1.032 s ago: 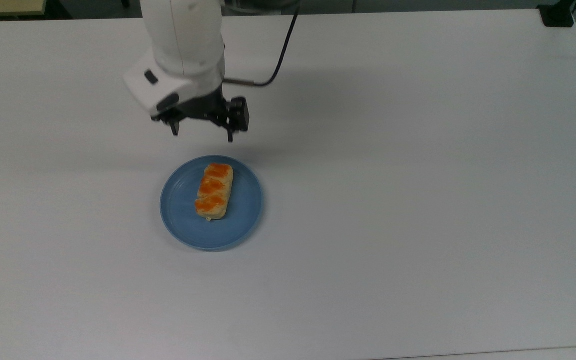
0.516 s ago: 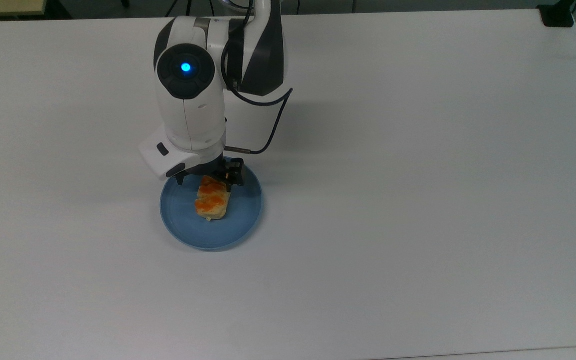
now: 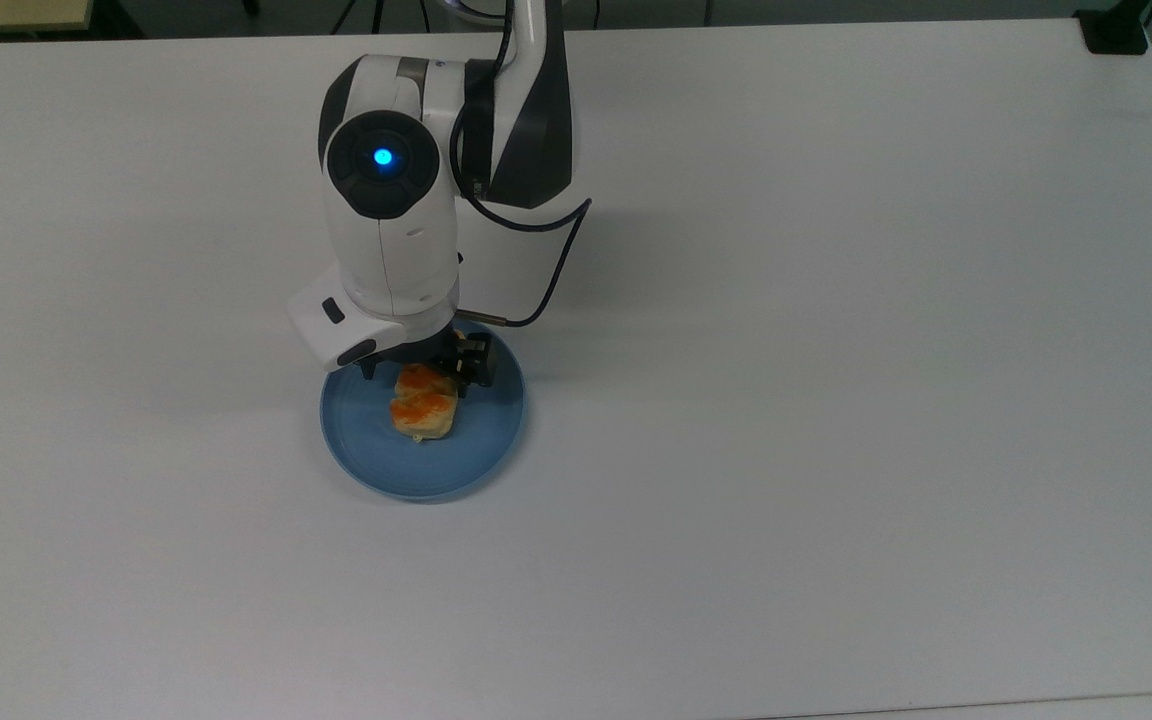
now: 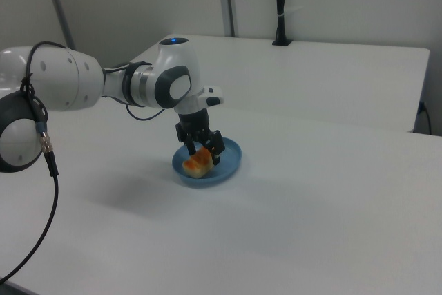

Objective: Put the bread on the table
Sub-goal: 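Lower the gripper around the bread roll and close on it, then lift the bread roll off the plate and carry it beside the plate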

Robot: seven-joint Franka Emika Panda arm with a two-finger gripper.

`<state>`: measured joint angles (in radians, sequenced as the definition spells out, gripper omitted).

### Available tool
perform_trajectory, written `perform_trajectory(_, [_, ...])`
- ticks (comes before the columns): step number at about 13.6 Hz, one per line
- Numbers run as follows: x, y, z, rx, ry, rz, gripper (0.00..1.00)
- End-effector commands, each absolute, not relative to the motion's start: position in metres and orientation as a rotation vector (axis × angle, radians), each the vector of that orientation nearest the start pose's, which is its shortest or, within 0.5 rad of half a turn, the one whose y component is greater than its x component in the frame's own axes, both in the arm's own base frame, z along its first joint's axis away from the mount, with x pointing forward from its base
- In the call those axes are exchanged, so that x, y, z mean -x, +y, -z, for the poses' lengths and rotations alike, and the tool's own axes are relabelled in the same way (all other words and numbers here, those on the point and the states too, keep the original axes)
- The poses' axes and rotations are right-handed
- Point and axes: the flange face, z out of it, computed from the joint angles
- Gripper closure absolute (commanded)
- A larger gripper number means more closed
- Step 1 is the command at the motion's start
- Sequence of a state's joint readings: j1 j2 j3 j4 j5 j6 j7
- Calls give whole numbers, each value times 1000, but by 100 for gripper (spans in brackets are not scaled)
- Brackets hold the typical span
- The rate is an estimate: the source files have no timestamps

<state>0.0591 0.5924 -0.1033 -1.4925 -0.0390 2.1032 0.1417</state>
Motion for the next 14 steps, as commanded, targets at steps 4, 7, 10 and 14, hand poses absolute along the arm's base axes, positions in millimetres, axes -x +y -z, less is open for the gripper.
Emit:
perform_trajectory(4, [-712,-9,-322,3197,249,77,65])
perform_trajectory(7, [-709,-8,-360,3190,235,110,65])
perform_trajectory(10, [-694,-2,-385,3202,90,47,65])
perform_trajectory(14, [-669,43,-394,3207,-112,8,64])
